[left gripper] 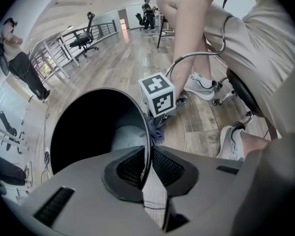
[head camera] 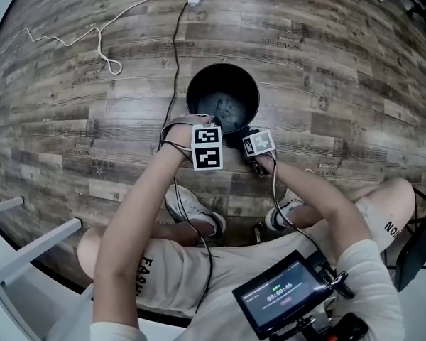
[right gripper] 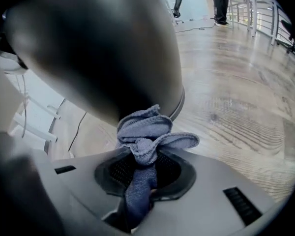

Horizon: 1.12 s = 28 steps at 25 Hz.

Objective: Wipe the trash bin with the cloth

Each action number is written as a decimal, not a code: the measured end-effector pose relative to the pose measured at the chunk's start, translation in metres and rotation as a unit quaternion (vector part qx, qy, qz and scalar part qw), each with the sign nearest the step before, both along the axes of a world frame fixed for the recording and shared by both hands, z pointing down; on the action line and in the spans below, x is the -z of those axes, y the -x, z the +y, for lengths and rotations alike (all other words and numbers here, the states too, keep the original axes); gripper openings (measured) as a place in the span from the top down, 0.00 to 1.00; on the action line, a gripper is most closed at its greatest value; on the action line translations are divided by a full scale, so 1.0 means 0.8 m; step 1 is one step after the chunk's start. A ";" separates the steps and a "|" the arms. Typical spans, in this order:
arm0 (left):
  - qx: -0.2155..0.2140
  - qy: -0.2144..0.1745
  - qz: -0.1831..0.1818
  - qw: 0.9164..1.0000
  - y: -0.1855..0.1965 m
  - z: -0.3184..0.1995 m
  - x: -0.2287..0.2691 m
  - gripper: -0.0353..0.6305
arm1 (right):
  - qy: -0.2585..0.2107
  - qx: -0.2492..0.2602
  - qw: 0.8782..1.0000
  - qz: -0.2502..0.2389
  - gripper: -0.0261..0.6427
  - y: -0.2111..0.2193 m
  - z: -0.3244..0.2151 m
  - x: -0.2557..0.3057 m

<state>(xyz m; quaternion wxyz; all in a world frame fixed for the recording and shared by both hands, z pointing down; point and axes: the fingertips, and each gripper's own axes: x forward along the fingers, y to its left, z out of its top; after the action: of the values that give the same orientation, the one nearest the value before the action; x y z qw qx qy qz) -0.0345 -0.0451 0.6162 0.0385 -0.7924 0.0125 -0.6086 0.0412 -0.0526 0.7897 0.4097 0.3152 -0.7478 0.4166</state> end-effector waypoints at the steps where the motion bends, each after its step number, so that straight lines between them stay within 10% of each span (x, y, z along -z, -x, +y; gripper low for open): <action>1: 0.003 0.002 -0.001 1.000 -0.001 -0.001 0.000 0.86 | -0.002 0.009 1.000 -0.002 0.84 -0.007 0.004 0.011; 7: 0.040 0.010 -0.005 0.999 -0.009 -0.002 -0.001 0.86 | -0.019 0.052 0.998 -0.029 0.84 -0.049 0.023 0.091; 15: 0.147 -0.003 0.022 0.989 -0.053 -0.007 0.002 0.86 | -0.036 -0.014 0.986 -0.163 0.84 -0.060 0.014 0.210; 19: 0.081 0.007 0.071 0.994 -0.057 -0.001 0.018 0.77 | -0.066 0.025 0.982 -0.174 0.84 -0.040 0.019 0.243; 28: -0.016 -0.027 -0.005 1.000 0.015 -0.013 -0.003 0.75 | -0.090 0.032 0.986 -0.139 0.84 -0.023 -0.017 0.240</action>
<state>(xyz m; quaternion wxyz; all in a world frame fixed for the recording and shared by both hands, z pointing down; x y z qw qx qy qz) -0.0463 -0.0554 0.6187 0.0696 -0.7883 0.0155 -0.6112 0.0598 -0.0663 0.5977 0.2853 0.2656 -0.8416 0.3738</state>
